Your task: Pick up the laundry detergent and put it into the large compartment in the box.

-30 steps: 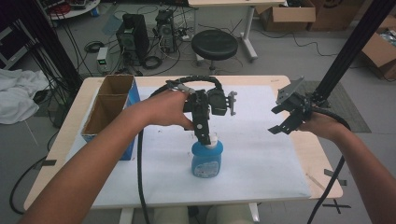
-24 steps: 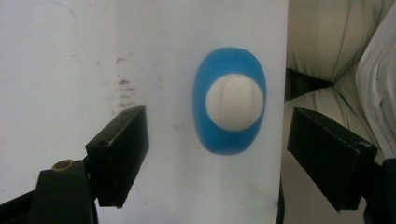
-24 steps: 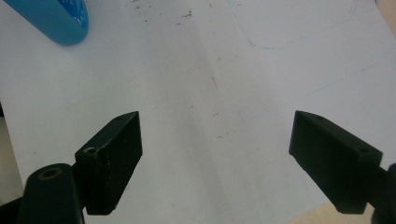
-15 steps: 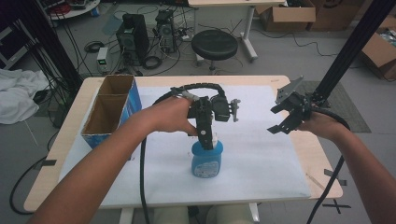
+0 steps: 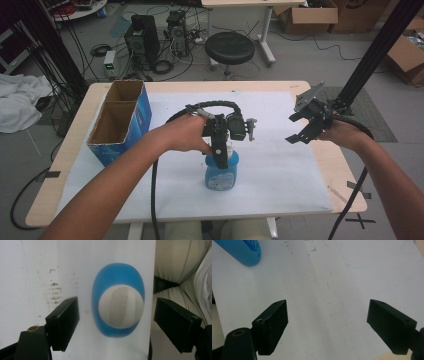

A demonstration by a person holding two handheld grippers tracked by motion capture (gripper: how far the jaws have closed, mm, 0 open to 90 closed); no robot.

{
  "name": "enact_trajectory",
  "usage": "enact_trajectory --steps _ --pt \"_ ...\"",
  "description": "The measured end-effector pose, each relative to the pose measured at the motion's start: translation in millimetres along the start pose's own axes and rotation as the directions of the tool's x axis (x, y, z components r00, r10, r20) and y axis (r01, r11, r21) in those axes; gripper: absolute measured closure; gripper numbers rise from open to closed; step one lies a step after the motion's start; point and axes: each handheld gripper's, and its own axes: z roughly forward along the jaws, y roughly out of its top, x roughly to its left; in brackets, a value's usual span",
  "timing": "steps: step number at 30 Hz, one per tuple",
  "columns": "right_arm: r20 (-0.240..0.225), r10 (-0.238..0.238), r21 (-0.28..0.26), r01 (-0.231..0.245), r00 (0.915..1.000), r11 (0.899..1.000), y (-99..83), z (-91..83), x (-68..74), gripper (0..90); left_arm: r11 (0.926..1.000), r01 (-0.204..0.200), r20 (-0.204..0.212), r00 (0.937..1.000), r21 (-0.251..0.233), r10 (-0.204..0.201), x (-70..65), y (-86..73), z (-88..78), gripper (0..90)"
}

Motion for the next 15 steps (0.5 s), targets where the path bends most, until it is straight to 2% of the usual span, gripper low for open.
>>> enact_trajectory --steps 15 --pt "-0.003 -0.011 -0.007 0.011 0.9999 1.000 3.1 1.8 0.1 16.9 0.9998 -0.005 0.016 0.9999 0.019 0.005 -1.6 3.0 25.8 21.1"
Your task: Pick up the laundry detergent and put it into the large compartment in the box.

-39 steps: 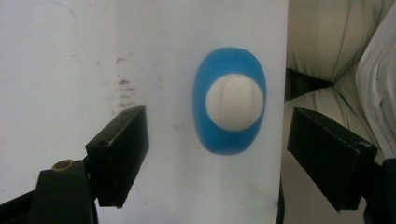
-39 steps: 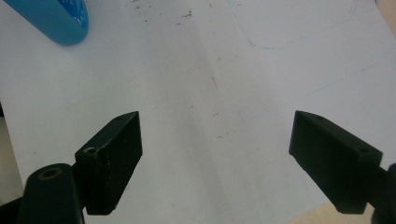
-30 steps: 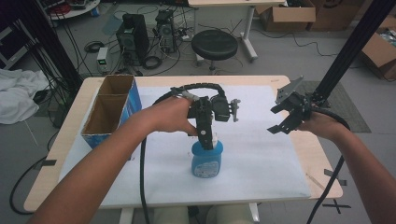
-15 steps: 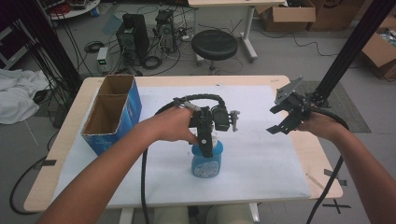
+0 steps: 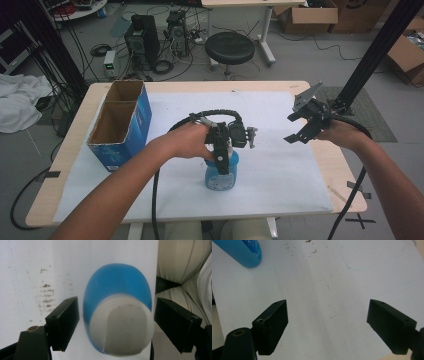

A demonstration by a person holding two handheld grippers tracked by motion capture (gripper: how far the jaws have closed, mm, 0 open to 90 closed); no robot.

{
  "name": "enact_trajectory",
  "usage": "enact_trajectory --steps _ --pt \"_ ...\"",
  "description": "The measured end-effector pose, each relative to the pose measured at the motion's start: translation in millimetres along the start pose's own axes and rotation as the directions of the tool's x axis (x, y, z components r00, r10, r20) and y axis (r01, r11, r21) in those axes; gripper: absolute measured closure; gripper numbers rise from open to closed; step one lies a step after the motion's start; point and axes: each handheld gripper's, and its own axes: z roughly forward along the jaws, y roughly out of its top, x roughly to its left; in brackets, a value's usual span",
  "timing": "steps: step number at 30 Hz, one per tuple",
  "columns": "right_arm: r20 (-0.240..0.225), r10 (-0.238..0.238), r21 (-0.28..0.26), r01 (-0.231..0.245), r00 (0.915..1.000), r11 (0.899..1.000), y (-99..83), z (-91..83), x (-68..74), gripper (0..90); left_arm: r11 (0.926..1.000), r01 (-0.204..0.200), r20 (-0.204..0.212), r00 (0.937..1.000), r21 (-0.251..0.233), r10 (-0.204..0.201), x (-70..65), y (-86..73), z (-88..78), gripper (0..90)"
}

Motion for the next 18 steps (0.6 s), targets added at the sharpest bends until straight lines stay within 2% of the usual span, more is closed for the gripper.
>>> enact_trajectory --steps 18 --pt "-0.002 0.004 -0.003 -0.004 1.0000 1.000 0.1 0.0 0.4 17.0 0.9999 0.012 -0.002 0.9999 0.000 -0.012 0.7 -1.0 13.6 20.6"
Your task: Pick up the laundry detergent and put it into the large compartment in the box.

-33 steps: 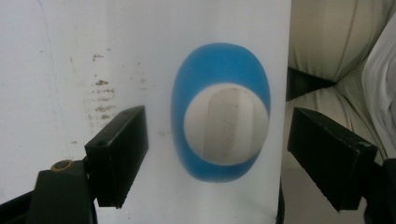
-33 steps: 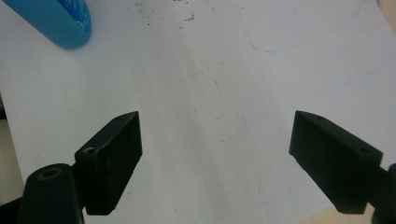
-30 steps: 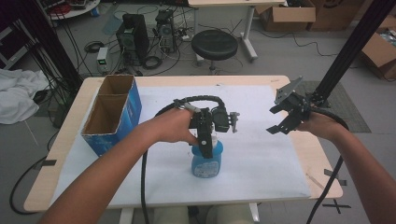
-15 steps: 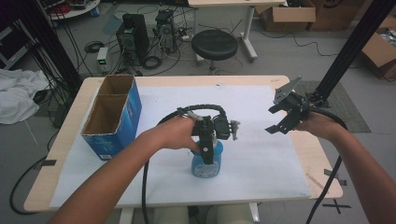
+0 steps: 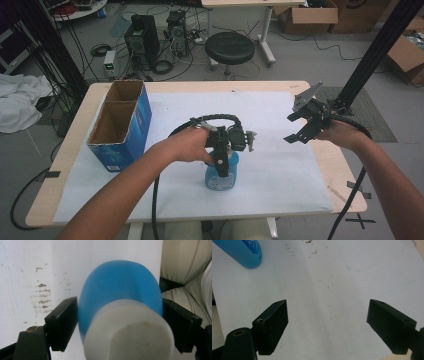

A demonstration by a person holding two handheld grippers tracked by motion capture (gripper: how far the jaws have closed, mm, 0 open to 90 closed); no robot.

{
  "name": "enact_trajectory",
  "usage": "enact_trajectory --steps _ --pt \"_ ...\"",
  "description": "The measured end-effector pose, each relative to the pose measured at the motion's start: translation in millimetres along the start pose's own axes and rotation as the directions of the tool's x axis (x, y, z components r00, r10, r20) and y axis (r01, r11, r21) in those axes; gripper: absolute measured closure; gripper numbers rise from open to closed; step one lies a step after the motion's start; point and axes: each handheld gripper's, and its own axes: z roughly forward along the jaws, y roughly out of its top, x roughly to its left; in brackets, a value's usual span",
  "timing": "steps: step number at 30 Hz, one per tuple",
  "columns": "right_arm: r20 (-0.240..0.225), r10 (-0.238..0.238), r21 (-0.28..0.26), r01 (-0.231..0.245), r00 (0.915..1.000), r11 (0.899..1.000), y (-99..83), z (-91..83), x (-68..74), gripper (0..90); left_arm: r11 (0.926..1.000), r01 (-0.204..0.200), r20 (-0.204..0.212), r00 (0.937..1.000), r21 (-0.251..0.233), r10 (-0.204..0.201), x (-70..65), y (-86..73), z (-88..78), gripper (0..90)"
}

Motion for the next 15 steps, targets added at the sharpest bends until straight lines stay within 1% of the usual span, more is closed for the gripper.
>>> enact_trajectory --steps 8,14,15 --pt "0.001 0.000 0.000 0.000 1.0000 1.000 -0.2 -0.5 -0.4 17.0 1.0000 -0.007 -0.003 1.0000 -0.001 0.007 0.3 -0.2 0.6 21.8" --pt "0.000 -0.001 0.000 0.001 1.0000 1.000 0.4 0.1 -0.1 17.1 1.0000 -0.006 -0.001 1.0000 -0.002 0.006 1.0 -0.8 0.7 23.9" --pt "0.002 0.000 -0.002 0.000 1.0000 1.000 0.3 0.1 -0.4 17.1 1.0000 -0.006 0.000 1.0000 -0.003 0.006 1.1 -0.9 0.6 25.6"
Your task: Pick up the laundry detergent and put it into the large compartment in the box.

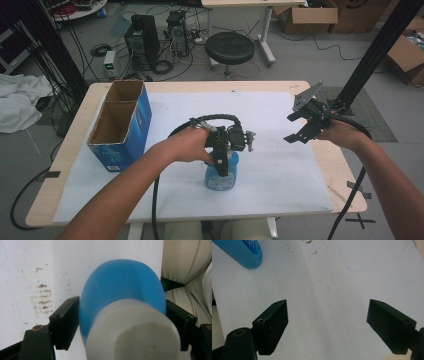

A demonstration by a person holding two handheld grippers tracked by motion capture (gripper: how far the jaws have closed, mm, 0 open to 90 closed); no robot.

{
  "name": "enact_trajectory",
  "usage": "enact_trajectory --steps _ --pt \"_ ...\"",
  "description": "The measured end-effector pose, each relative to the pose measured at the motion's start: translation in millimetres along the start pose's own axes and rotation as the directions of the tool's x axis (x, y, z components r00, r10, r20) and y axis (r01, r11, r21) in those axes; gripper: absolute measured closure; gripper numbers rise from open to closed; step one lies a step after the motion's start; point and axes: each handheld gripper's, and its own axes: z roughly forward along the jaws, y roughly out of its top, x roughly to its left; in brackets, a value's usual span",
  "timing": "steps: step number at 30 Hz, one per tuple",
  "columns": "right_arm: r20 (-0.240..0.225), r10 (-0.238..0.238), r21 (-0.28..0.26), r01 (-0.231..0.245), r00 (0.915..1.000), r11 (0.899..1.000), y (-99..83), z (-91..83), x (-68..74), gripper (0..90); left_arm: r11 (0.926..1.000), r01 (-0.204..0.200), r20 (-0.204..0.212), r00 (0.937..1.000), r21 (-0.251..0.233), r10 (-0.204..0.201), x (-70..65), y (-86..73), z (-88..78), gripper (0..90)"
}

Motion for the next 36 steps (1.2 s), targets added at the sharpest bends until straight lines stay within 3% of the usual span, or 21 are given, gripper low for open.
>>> enact_trajectory --steps 36 --pt "-0.013 -0.001 0.002 0.002 0.9999 1.000 0.3 3.0 0.6 17.1 0.9997 -0.008 0.001 1.0000 -0.022 0.009 -0.2 -1.5 -1.5 37.7"
